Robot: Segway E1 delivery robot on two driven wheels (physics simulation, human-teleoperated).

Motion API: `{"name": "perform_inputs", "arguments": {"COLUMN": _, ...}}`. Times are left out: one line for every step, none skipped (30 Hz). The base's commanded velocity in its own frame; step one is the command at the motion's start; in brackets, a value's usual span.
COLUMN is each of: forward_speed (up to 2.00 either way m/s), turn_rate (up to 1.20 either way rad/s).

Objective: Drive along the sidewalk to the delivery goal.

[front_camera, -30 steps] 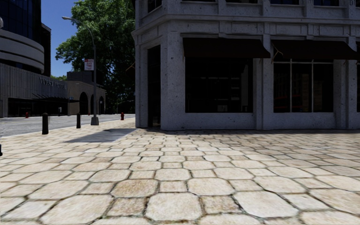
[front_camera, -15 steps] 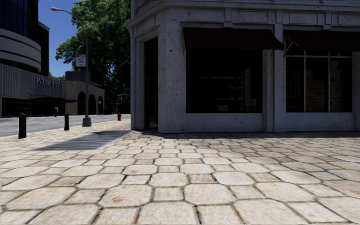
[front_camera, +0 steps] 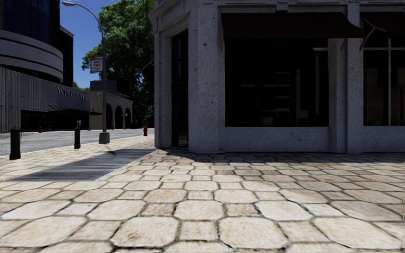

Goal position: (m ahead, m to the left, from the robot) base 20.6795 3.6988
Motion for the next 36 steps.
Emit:
{"name": "perform_inputs", "arguments": {"forward_speed": 2.0, "turn_rate": 0.17}}
{"name": "perform_inputs", "arguments": {"forward_speed": 2.0, "turn_rate": 0.27}}
{"name": "perform_inputs", "arguments": {"forward_speed": 2.0, "turn_rate": 0.39}}
{"name": "perform_inputs", "arguments": {"forward_speed": 2.0, "turn_rate": 0.85}}
{"name": "perform_inputs", "arguments": {"forward_speed": 2.0, "turn_rate": 0.85}}
{"name": "perform_inputs", "arguments": {"forward_speed": 2.0, "turn_rate": 1.07}}
{"name": "perform_inputs", "arguments": {"forward_speed": 2.0, "turn_rate": 1.15}}
{"name": "perform_inputs", "arguments": {"forward_speed": 2.0, "turn_rate": 0.66}}
{"name": "perform_inputs", "arguments": {"forward_speed": 2.0, "turn_rate": 0.18}}
{"name": "perform_inputs", "arguments": {"forward_speed": 2.0, "turn_rate": 0.06}}
{"name": "perform_inputs", "arguments": {"forward_speed": 2.0, "turn_rate": 0.0}}
{"name": "perform_inputs", "arguments": {"forward_speed": 2.0, "turn_rate": 0.0}}
{"name": "perform_inputs", "arguments": {"forward_speed": 2.0, "turn_rate": 0.41}}
{"name": "perform_inputs", "arguments": {"forward_speed": 2.0, "turn_rate": 0.85}}
{"name": "perform_inputs", "arguments": {"forward_speed": 2.0, "turn_rate": 0.99}}
{"name": "perform_inputs", "arguments": {"forward_speed": 2.0, "turn_rate": 1.2}}
{"name": "perform_inputs", "arguments": {"forward_speed": 2.0, "turn_rate": 1.2}}
{"name": "perform_inputs", "arguments": {"forward_speed": 2.0, "turn_rate": 1.2}}
{"name": "perform_inputs", "arguments": {"forward_speed": 2.0, "turn_rate": 1.2}}
{"name": "perform_inputs", "arguments": {"forward_speed": 2.0, "turn_rate": 1.15}}
{"name": "perform_inputs", "arguments": {"forward_speed": 2.0, "turn_rate": 0.32}}
{"name": "perform_inputs", "arguments": {"forward_speed": 2.0, "turn_rate": 0.01}}
{"name": "perform_inputs", "arguments": {"forward_speed": 2.0, "turn_rate": 0.0}}
{"name": "perform_inputs", "arguments": {"forward_speed": 2.0, "turn_rate": 0.0}}
{"name": "perform_inputs", "arguments": {"forward_speed": 2.0, "turn_rate": 0.0}}
{"name": "perform_inputs", "arguments": {"forward_speed": 2.0, "turn_rate": 0.1}}
{"name": "perform_inputs", "arguments": {"forward_speed": 2.0, "turn_rate": 0.42}}
{"name": "perform_inputs", "arguments": {"forward_speed": 2.0, "turn_rate": 0.58}}
{"name": "perform_inputs", "arguments": {"forward_speed": 2.0, "turn_rate": 0.17}}
{"name": "perform_inputs", "arguments": {"forward_speed": 2.0, "turn_rate": 0.02}}
{"name": "perform_inputs", "arguments": {"forward_speed": 2.0, "turn_rate": 0.02}}
{"name": "perform_inputs", "arguments": {"forward_speed": 2.0, "turn_rate": 0.0}}
{"name": "perform_inputs", "arguments": {"forward_speed": 2.0, "turn_rate": 0.0}}
{"name": "perform_inputs", "arguments": {"forward_speed": 2.0, "turn_rate": 0.0}}
{"name": "perform_inputs", "arguments": {"forward_speed": 2.0, "turn_rate": 0.0}}
{"name": "perform_inputs", "arguments": {"forward_speed": 2.0, "turn_rate": 0.0}}
